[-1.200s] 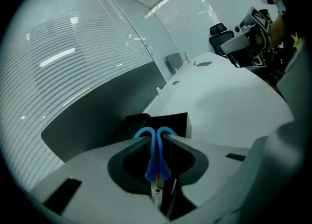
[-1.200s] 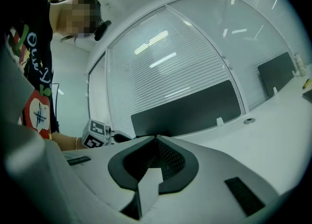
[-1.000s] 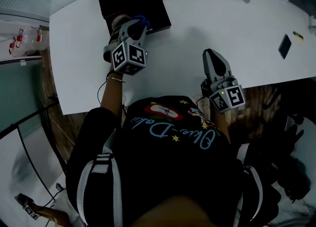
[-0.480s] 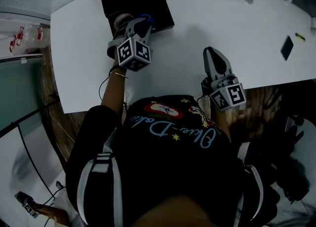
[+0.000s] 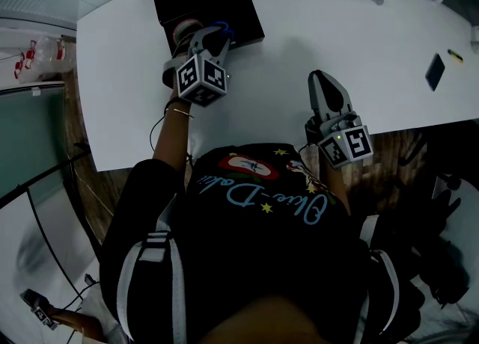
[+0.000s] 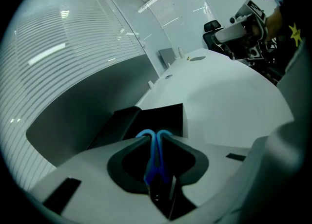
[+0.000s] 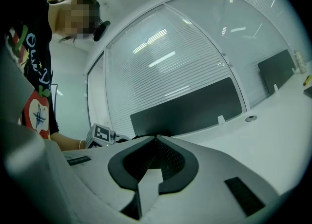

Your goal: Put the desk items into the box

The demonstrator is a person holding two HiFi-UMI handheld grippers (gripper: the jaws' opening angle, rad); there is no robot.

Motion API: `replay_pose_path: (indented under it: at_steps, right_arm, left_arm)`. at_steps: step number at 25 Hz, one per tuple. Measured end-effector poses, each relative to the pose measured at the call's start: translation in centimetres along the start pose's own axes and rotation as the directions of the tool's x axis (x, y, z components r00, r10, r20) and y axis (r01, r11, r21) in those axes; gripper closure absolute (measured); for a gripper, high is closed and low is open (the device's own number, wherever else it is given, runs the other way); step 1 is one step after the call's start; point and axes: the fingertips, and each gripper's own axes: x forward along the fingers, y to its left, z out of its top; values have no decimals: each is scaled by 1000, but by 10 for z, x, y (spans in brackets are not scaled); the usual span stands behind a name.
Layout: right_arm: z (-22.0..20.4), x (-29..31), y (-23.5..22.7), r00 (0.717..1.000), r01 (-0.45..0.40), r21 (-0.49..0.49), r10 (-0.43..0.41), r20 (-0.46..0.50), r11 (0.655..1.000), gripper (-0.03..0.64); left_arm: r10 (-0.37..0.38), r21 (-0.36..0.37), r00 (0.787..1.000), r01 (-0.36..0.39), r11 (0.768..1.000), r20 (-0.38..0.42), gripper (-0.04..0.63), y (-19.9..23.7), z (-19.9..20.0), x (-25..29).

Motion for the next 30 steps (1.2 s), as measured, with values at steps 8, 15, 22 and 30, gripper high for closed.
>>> replay_pose_path:
  at_steps: [8, 15, 22, 30]
  right_arm:
    - [1, -2, 1, 1000, 1, 0, -1, 5, 1000, 592]
    - [1, -2, 1, 1000, -1, 4, 1, 11, 1000, 592]
    - [0, -2, 2, 1000, -8, 1, 8, 9, 1000, 592]
    - [4, 0, 7, 999, -31, -7, 31, 19, 1000, 592]
  left_arm:
    - [-6, -48, 1000, 7, 999, 23, 476, 1, 5, -5]
    - [11, -64, 1000, -10, 998, 21, 477, 7, 2, -10]
    - [52, -105, 996, -45, 993, 66, 558, 10, 6, -20]
    - [111, -194, 985, -84, 977, 133, 574, 15, 7, -35]
